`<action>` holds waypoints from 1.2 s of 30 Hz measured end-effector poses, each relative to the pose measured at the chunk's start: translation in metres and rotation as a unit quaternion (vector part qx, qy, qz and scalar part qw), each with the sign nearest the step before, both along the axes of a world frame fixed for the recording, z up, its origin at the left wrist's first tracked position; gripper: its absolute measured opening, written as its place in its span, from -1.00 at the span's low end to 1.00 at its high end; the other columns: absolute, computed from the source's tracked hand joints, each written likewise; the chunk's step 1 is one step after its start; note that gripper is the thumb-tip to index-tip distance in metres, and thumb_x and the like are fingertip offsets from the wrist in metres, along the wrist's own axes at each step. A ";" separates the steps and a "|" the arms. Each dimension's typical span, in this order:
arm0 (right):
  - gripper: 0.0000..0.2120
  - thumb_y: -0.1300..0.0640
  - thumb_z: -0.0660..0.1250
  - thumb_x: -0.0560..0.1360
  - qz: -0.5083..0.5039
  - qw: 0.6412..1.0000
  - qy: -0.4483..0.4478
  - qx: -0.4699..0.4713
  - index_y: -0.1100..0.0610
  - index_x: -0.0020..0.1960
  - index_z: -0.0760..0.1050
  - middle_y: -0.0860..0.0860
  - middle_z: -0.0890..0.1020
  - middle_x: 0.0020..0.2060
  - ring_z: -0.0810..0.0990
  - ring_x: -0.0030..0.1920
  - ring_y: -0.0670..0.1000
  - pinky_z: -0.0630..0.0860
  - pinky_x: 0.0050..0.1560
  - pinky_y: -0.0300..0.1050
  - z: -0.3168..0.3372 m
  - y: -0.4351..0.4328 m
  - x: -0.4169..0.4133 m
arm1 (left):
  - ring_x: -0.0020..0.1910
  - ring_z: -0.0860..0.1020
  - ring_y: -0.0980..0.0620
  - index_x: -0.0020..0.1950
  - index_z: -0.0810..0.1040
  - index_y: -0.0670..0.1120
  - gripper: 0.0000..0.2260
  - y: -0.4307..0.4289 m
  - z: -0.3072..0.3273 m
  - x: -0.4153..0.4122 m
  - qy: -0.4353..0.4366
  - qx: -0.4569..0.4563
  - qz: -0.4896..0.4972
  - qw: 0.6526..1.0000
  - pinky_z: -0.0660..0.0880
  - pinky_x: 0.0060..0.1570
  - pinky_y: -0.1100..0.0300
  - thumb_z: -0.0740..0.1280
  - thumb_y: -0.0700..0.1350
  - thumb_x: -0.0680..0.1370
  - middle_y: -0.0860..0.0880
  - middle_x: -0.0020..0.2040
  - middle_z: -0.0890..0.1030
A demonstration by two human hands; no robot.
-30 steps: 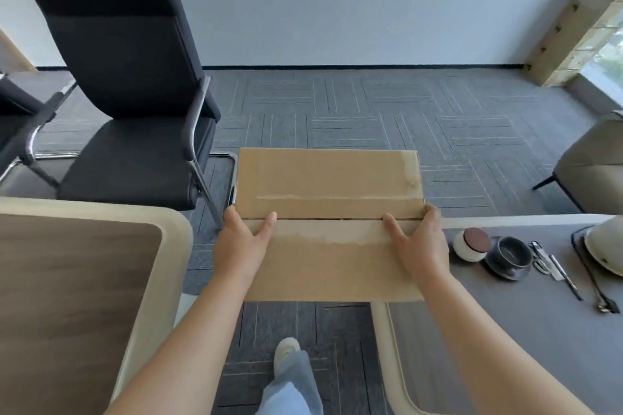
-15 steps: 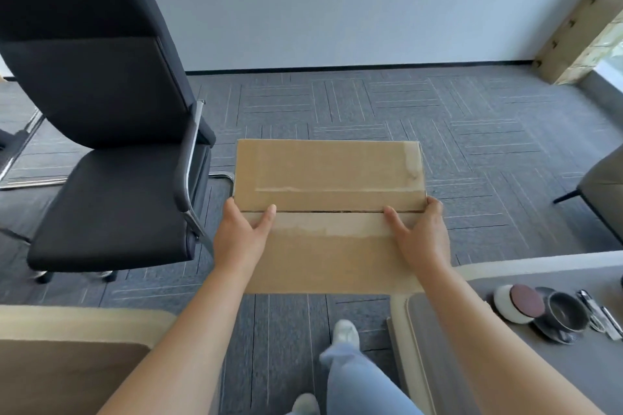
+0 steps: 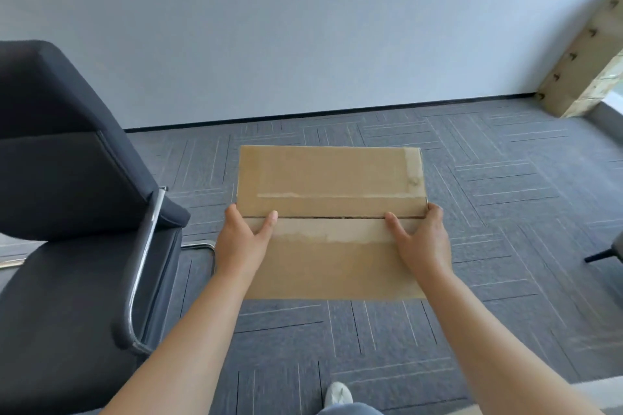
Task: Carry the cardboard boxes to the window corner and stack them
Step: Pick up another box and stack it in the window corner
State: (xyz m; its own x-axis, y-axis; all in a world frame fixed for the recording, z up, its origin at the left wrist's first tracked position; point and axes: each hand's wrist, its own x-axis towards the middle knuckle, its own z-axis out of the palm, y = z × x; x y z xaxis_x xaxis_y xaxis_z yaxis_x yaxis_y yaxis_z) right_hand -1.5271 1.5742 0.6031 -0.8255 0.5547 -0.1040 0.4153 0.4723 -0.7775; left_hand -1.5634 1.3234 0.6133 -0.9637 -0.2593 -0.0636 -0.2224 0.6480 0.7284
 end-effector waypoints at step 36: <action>-0.34 -0.17 0.35 0.43 -0.285 0.959 0.007 0.000 0.11 0.37 0.19 0.05 0.48 0.22 0.50 0.17 0.13 0.46 0.08 0.05 -0.007 0.277 -0.456 | 0.14 0.51 -0.15 0.38 0.22 -0.16 -0.38 0.336 -0.010 -0.591 0.000 -0.016 -0.280 0.960 0.49 0.01 0.03 0.26 0.20 0.49 -0.11 0.23 0.50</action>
